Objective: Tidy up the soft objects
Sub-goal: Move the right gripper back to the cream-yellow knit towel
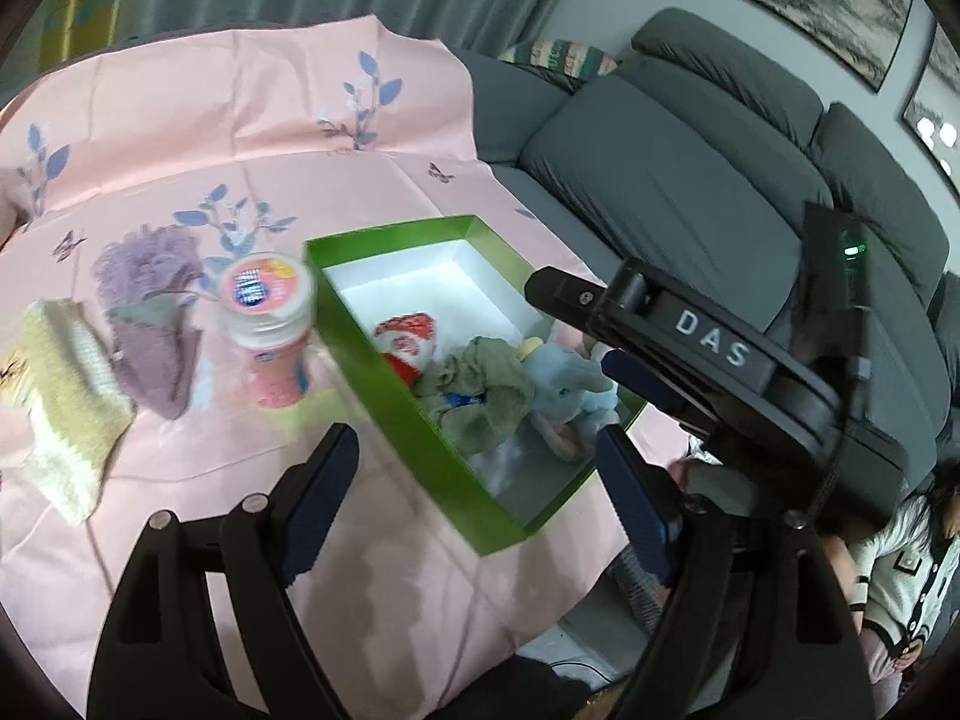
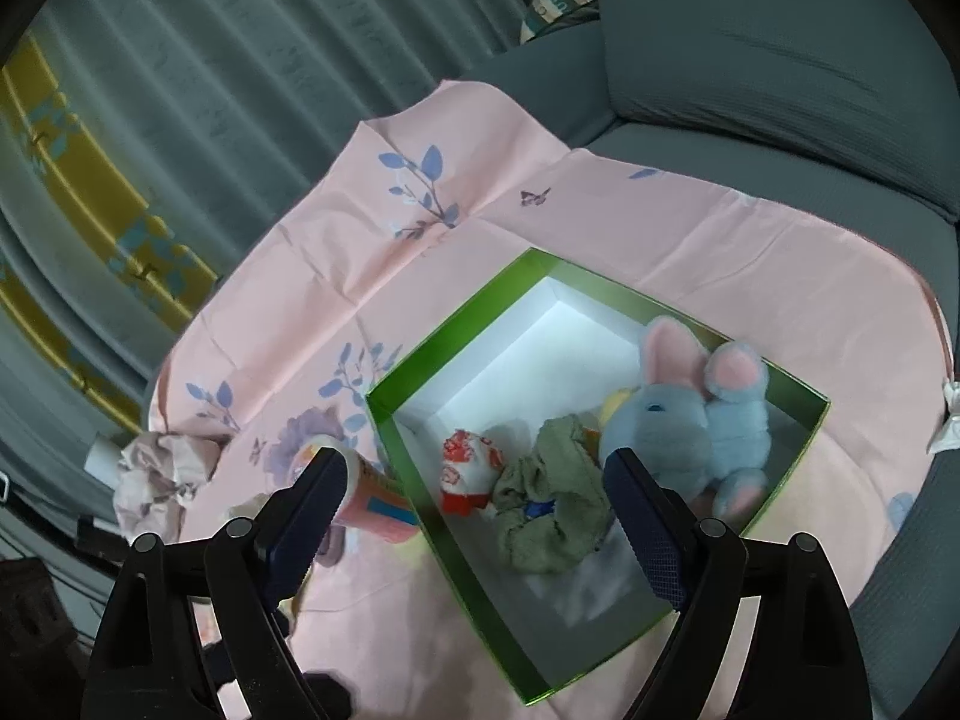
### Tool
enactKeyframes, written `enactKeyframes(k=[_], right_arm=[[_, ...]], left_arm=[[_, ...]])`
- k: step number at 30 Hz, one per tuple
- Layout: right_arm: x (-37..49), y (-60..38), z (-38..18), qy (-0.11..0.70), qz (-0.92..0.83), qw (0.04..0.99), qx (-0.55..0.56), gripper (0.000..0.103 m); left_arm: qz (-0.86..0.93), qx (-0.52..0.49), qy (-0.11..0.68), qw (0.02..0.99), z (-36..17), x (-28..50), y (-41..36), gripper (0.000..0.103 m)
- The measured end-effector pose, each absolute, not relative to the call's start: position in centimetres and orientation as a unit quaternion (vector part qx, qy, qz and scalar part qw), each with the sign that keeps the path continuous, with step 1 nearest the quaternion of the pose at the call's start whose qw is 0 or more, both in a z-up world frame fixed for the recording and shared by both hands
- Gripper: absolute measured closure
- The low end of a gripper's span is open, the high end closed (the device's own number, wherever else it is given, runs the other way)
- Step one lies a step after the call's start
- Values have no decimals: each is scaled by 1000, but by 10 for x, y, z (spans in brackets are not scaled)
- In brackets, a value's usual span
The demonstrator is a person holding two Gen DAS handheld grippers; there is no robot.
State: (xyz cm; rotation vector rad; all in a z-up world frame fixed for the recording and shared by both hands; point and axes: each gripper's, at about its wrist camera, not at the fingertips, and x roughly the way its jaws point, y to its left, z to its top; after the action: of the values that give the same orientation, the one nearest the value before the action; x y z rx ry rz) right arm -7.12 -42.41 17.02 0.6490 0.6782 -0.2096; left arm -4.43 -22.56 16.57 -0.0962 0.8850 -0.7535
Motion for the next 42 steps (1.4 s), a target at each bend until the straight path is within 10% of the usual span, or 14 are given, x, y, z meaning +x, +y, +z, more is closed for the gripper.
enactKeyframes(k=[42], right_arm=[[41, -152, 137, 463, 152, 868, 98, 8]], left_arm=[[-13, -244, 435, 867, 85, -11, 85, 20]])
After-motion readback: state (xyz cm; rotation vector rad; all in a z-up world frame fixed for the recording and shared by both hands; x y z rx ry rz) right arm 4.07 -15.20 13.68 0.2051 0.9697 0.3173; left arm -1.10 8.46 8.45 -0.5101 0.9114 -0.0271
